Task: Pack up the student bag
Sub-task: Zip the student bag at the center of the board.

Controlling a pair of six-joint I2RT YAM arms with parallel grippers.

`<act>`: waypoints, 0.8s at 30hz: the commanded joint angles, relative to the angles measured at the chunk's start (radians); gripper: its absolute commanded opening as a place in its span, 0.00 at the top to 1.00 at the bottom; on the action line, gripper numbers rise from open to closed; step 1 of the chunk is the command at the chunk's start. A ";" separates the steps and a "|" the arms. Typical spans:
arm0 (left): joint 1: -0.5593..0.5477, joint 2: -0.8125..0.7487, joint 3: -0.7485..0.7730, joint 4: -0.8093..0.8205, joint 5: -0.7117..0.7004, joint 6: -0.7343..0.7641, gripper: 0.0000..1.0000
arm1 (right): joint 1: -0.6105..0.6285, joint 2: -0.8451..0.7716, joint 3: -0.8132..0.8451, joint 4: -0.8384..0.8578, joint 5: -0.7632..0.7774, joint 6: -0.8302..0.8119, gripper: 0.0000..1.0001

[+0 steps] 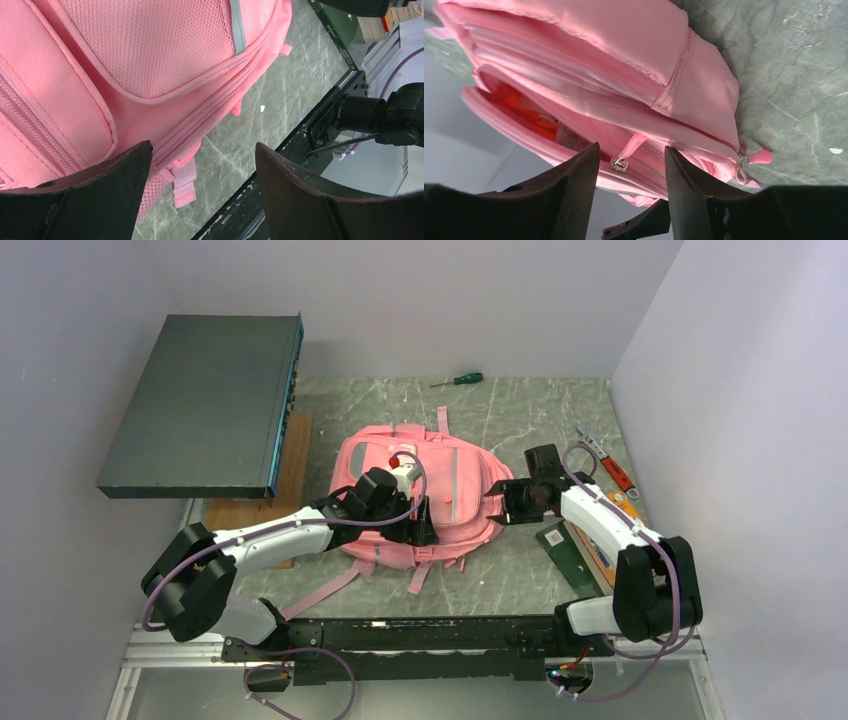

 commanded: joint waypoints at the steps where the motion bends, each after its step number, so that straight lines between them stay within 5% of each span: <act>1: -0.009 -0.006 -0.011 0.009 0.008 -0.006 0.19 | 0.013 0.025 0.029 0.049 -0.035 0.047 0.48; 4: -0.010 -0.008 -0.004 0.008 0.012 -0.006 0.19 | 0.021 0.027 0.016 0.060 -0.003 0.075 0.52; 13: -0.009 -0.019 -0.022 -0.009 -0.003 -0.006 0.19 | 0.024 0.045 0.022 0.072 0.026 0.072 0.99; 19: -0.010 -0.010 -0.042 -0.028 -0.029 -0.003 0.19 | 0.040 0.014 0.064 0.079 0.193 -0.005 1.00; 24: -0.008 0.040 -0.062 -0.051 -0.049 0.009 0.19 | 0.043 0.067 0.071 0.248 0.314 -0.121 1.00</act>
